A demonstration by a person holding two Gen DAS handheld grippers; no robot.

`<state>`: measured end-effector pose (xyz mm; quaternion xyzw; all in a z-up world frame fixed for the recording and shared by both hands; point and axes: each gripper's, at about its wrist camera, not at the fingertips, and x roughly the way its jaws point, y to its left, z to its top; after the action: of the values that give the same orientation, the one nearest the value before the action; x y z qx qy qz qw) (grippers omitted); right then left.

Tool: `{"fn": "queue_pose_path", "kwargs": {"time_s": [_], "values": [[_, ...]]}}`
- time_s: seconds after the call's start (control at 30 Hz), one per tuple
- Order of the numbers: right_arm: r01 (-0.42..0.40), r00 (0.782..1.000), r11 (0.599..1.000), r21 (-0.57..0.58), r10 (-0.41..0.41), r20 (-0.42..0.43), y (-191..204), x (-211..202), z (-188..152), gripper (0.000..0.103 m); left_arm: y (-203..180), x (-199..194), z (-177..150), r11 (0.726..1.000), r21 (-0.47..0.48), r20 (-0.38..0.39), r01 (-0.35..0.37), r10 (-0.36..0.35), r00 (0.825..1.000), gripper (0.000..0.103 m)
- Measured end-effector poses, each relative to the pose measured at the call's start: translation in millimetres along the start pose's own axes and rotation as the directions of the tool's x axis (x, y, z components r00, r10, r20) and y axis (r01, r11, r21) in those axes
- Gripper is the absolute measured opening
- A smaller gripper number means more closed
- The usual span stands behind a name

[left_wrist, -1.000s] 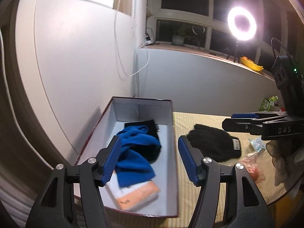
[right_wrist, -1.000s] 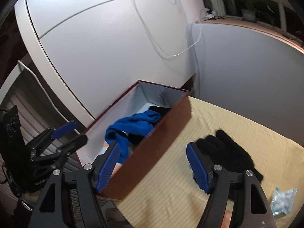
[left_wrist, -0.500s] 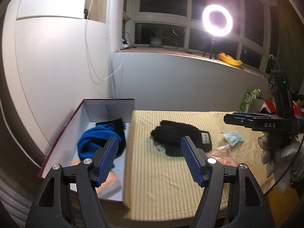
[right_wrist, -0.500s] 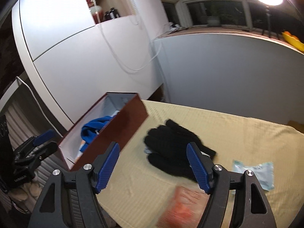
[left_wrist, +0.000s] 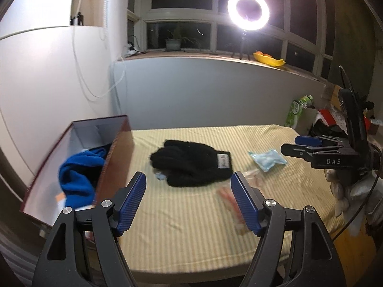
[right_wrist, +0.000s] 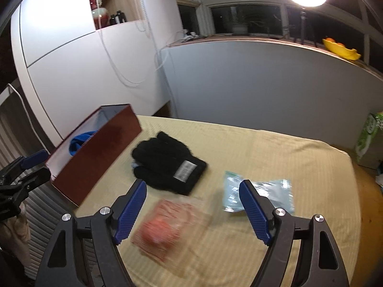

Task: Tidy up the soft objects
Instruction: 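Open the right tool and move both tools back over the bed, then close the left tool on the red-printed bag while the right tool grasps the cotton pouch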

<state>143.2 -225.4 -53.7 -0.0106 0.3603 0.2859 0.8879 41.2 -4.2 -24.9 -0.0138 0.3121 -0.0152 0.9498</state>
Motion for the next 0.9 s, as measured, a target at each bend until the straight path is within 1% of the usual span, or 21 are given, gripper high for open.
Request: {"fn": "queue_pose_path", "kwargs": {"time_s": [0.1, 0.2, 0.3, 0.47, 0.7, 0.9], "values": [[0.019, 1.000, 1.000, 0.008, -0.019, -0.011, -16, -3, -7, 0.076, -12, 8, -4, 1.000, -0.010, -0.021, 0.021, -0.021, 1.000, 0.073], [0.057, 0.998, 0.998, 0.005, -0.056, -0.025, -31, -3, -14, 0.076, -24, 18, -9, 0.999, -0.030, -0.052, 0.046, -0.047, 0.998, 0.073], [0.082, 0.996, 0.996, 0.021, -0.081, -0.040, -50, -4, -21, 0.076, -34, 29, -16, 0.995, -0.058, -0.094, 0.076, -0.082, 0.992, 0.073], [0.137, 0.989, 0.990, 0.043, -0.135, -0.054, -75, -4, -28, 0.076, -48, 44, -26, 0.992, -0.076, -0.150, 0.101, -0.111, 0.982, 0.073], [0.177, 0.982, 0.984, 0.030, -0.175, -0.072, -94, 3, -29, 0.076, -64, 63, -33, 0.988, -0.090, -0.201, 0.122, -0.138, 0.970, 0.073], [0.186, 0.979, 0.983, 0.001, -0.185, -0.087, -102, 15, -26, 0.076, -71, 79, -35, 0.986, -0.105, -0.240, 0.131, -0.153, 0.958, 0.074]]}}
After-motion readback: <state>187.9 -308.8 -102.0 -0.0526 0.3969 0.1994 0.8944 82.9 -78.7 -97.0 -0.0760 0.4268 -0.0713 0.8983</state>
